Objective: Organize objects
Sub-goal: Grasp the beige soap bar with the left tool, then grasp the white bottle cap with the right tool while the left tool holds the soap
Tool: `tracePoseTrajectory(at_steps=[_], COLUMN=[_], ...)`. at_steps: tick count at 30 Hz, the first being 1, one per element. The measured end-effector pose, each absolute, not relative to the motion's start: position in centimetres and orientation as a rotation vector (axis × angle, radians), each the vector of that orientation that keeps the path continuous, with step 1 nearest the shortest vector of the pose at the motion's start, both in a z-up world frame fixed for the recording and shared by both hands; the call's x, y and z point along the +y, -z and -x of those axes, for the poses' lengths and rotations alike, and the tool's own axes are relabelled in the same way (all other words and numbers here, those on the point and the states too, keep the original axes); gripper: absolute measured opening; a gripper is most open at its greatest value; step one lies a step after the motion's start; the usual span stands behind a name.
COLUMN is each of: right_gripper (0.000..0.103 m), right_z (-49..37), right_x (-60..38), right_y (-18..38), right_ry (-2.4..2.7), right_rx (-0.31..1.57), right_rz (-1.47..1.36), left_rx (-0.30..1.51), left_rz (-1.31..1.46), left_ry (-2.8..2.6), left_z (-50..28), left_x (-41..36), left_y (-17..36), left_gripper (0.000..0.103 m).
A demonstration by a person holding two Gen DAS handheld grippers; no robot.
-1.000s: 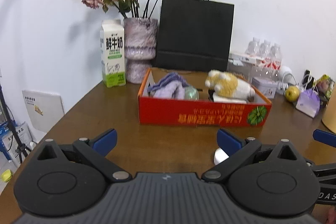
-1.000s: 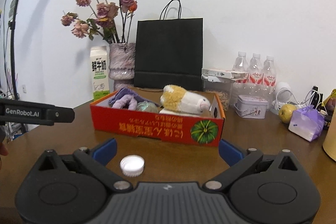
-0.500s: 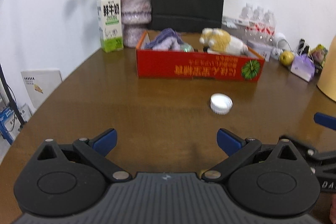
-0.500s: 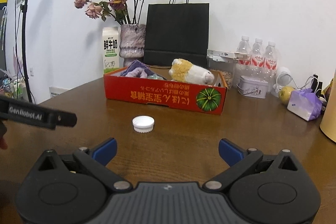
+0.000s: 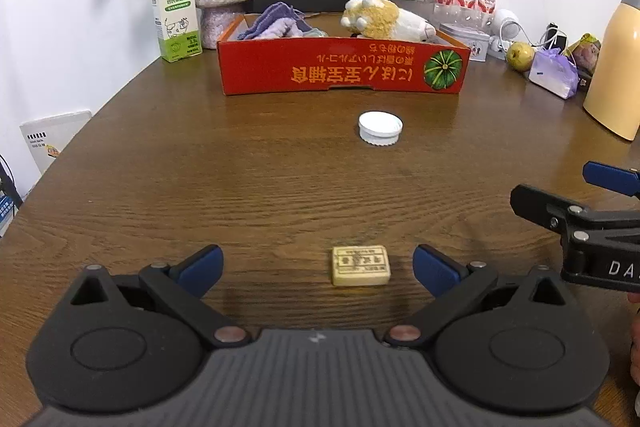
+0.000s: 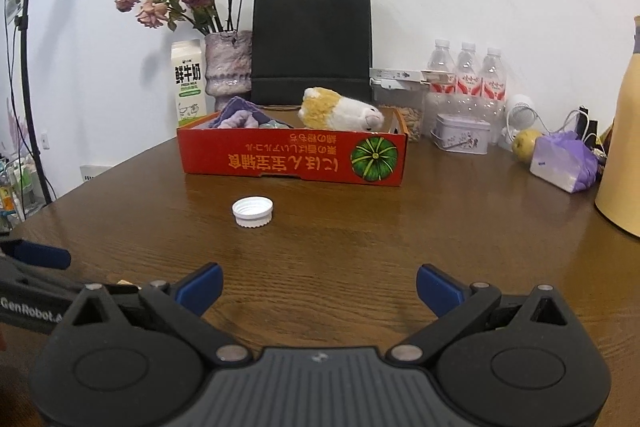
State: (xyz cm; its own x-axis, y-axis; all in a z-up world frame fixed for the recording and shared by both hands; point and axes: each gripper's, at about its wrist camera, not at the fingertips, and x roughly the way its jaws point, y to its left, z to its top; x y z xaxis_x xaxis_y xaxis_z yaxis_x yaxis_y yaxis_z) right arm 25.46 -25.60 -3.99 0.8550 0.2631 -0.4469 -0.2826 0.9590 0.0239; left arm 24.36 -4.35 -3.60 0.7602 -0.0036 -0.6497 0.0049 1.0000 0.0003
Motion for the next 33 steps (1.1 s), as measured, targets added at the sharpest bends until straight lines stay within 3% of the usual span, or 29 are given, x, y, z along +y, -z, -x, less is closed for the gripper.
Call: tracePoseTrajectory(at_steps=[4, 10, 11, 12, 14, 33], right_gripper=[0.103, 0.103, 0.103, 0.103, 0.103, 0.103], right_z=[-25.3, -25.3, -25.3, -25.3, -25.3, -25.3], right_x=[-25.6, -25.6, -25.6, -25.7, -25.7, -25.5], right_y=[4.0, 4.0, 4.0, 4.1, 4.1, 4.1], right_ry=[-0.29, -0.291, -0.292, -0.293, -0.294, -0.286], right_rx=[0.463, 0.462, 0.462, 0.461, 0.46, 0.474], right_rz=[0.043, 0.04, 0.041, 0.042, 0.043, 0.048], left_rx=[0.718, 0.722, 0.716, 0.708, 0.699, 0.64], left_rz=[0.013, 0.011, 0.012, 0.01, 0.013, 0.008], left_ry=[0.006, 0.009, 0.014, 0.018, 0.035, 0.04], left_z=[-24.5, -24.5, -24.4, -24.2, -24.0, -23.9], left_x=[-4.7, -5.3, -5.3, -5.4, -5.4, -5.0], left_y=[3.9, 4.3, 4.2, 4.2, 4.0, 3.2], left_gripper=[0.099, 0.077, 0.067, 0.046, 0.031, 0.031])
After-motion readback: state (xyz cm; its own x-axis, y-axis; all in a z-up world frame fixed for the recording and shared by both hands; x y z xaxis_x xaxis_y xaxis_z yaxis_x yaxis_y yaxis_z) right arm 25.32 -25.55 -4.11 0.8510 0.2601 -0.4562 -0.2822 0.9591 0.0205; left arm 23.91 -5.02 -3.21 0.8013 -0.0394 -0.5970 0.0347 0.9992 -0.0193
